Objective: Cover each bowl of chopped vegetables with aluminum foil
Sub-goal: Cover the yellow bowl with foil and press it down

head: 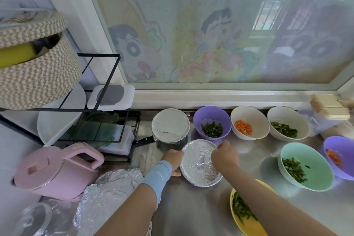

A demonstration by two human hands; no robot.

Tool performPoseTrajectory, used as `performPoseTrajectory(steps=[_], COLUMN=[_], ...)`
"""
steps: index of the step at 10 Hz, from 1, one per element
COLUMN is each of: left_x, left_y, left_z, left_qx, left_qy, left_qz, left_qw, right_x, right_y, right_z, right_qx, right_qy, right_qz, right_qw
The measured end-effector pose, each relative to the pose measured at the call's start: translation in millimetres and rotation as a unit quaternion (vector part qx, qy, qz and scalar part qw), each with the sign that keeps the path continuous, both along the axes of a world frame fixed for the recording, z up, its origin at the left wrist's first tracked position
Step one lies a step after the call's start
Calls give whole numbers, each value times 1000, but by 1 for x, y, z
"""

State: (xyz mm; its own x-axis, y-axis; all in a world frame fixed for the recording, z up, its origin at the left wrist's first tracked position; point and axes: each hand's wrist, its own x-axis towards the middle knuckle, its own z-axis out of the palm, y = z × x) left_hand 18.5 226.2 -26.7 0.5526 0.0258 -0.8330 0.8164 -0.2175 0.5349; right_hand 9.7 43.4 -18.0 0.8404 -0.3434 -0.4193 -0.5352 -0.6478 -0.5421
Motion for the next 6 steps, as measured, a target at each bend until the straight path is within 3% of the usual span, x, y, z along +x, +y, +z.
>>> performPoseTrajectory(steps=[3,6], left_x=[-1,17], left_y=[57,86], left_z=[5,-2], left_qx=[171,228], left_qy=[-2,-39], left_qz=[5,-50], left_qw=[985,972], right_x=[1,31], right_y=[55,64], right_z=[3,8], right_qx=[-52,-108], right_qy=[40,53], right_qz=[152,190], right_qw=[986,974])
